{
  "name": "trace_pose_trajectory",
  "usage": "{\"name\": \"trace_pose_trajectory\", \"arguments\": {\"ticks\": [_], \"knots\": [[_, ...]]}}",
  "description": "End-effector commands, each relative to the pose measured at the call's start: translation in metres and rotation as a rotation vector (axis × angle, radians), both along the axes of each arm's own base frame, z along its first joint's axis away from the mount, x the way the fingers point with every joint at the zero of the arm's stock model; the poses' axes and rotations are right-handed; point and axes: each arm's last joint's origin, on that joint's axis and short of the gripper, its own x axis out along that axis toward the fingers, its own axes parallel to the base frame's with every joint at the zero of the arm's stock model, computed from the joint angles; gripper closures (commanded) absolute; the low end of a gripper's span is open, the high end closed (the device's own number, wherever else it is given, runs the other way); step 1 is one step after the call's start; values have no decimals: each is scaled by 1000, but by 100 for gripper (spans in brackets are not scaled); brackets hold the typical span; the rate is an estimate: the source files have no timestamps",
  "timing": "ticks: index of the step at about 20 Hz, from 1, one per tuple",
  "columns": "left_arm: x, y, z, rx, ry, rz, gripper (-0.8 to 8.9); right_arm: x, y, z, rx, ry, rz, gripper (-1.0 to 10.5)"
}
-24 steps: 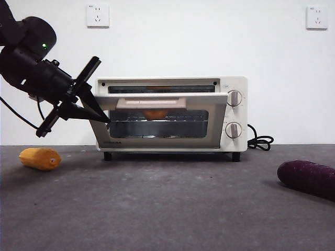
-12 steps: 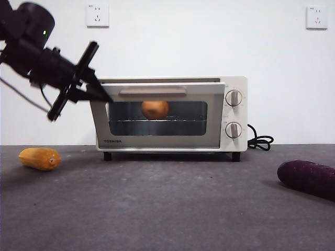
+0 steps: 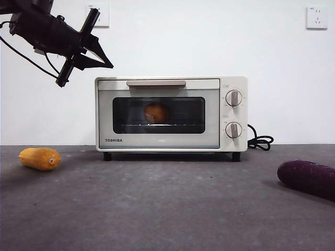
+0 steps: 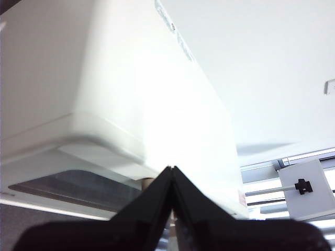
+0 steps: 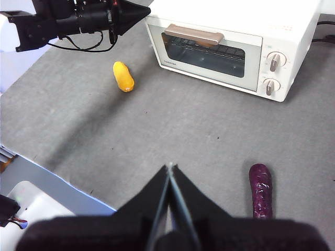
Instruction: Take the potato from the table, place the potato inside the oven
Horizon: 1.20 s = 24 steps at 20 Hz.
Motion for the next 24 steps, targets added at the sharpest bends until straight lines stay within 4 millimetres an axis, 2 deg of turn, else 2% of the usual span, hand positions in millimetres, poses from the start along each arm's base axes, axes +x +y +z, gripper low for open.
{"name": "trace_pose_trajectory", "arguments": {"ticks": [1, 7, 12, 18, 24], "knots": [[0, -1, -2, 16, -4, -40, 820, 0, 0, -3, -15, 19, -7, 948], [-5, -3, 3, -1, -24, -181, 820, 0, 0, -3, -16, 17, -10, 946], [-22, 1, 31, 27, -134, -251, 820, 1, -2, -3, -49, -19, -83, 946], [-65, 6, 74, 206, -321, -318, 820, 4, -5, -2, -98, -71, -200, 946], [-120, 14, 95, 405, -332, -386, 819, 4, -5, -2, -100, -72, -202, 945]]}}
